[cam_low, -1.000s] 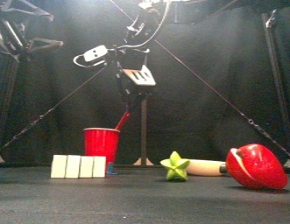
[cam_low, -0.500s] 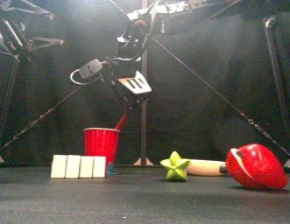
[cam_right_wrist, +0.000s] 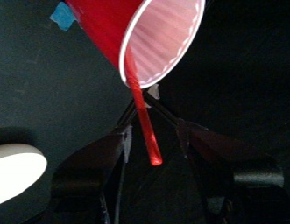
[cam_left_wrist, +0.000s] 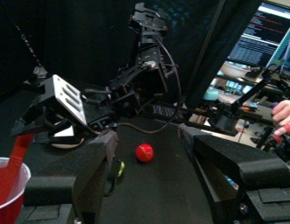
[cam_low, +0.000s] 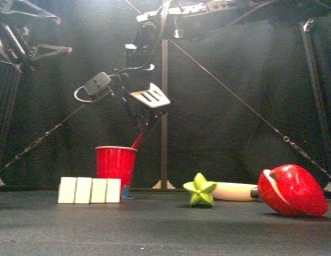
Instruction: Grab knife
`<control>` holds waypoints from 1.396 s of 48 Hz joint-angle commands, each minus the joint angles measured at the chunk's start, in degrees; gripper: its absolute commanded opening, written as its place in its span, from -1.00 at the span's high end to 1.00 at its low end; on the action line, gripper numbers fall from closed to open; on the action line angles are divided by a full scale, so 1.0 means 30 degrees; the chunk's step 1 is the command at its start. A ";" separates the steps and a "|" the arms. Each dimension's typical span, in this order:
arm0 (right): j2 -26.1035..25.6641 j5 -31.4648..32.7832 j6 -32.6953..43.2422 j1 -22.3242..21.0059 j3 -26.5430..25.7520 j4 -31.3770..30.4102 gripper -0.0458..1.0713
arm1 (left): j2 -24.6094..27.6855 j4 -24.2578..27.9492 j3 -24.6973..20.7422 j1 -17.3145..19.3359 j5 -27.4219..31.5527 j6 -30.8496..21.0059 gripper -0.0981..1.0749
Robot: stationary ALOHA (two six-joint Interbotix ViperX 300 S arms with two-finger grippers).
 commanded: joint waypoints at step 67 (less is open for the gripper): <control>-0.0410 0.0088 -0.0527 -0.0937 -0.0908 -0.0059 0.19 | 0.0088 -0.0029 -0.0059 0.0557 -0.0146 -0.0029 -0.77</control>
